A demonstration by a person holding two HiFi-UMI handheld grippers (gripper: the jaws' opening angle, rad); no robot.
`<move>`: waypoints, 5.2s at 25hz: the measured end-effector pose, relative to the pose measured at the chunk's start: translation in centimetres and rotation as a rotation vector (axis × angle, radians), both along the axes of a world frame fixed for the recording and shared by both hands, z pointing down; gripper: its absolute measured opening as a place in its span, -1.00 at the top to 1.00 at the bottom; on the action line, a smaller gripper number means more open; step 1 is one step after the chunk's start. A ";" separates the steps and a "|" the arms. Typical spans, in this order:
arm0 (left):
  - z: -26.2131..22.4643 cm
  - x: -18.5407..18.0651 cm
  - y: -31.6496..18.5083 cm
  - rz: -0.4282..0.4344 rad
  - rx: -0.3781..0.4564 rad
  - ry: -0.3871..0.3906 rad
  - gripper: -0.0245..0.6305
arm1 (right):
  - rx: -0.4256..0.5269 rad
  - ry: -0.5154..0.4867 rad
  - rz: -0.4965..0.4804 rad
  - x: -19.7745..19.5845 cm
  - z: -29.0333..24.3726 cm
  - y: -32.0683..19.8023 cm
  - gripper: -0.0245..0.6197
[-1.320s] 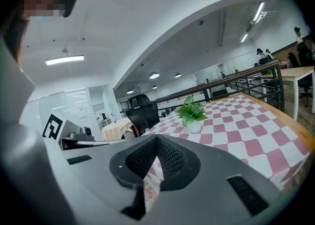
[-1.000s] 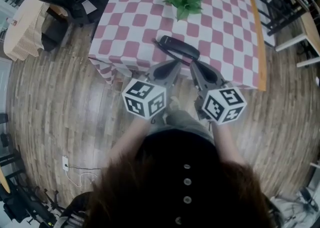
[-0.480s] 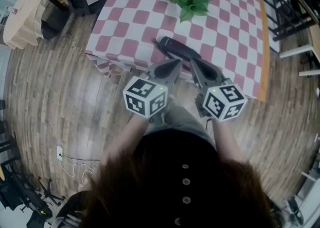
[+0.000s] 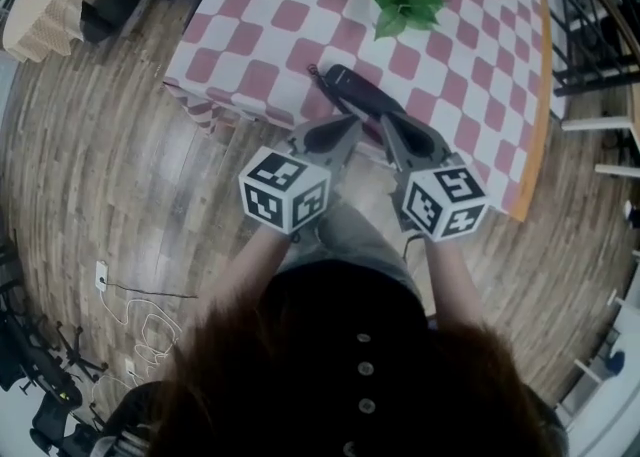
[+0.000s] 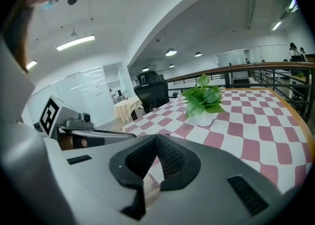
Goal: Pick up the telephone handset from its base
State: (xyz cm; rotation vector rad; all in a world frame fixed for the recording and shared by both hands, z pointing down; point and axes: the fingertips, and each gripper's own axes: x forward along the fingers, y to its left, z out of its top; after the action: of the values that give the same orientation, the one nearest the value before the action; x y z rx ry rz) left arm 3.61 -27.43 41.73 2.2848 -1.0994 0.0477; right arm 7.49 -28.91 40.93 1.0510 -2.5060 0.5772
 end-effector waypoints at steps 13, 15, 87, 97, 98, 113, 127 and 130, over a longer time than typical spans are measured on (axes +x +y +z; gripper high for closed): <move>3.3 -0.7 -1.0 -0.067 -0.072 0.015 0.91 | -0.030 0.163 -0.134 -0.3 3.6 -1.8 0.89; 3.6 -0.7 -1.5 -0.084 -0.081 0.027 0.91 | -0.034 0.187 -0.150 -0.3 4.2 -2.1 0.89; 9.7 -2.3 -4.0 -0.210 -0.216 0.044 0.91 | -0.077 0.628 -0.506 -2.8 11.3 -5.3 0.22; 9.0 -2.7 -4.1 -0.212 -0.200 0.035 0.91 | -0.053 0.597 -0.474 -3.0 10.1 -5.8 0.22; 8.9 -2.8 -4.1 -0.210 -0.196 0.032 0.91 | -0.047 0.589 -0.466 -3.2 9.9 -5.9 0.22; 4.9 -3.1 -4.7 -0.201 -0.109 0.018 0.91 | 0.031 0.444 -0.292 -2.5 4.3 -7.0 0.22; -1.5 -2.6 -5.1 -0.127 0.023 -0.005 0.91 | 0.147 0.242 -0.133 -2.0 -3.1 -6.9 0.22; -2.8 -2.1 -5.1 -0.105 0.051 -0.001 0.91 | 0.165 0.212 -0.109 -1.6 -4.4 -6.6 0.22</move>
State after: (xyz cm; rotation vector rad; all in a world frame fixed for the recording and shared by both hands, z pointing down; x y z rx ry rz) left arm 1.53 -32.50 38.94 2.2677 -1.2326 -0.0209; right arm 5.87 -35.48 36.56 0.9687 -2.4355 0.2180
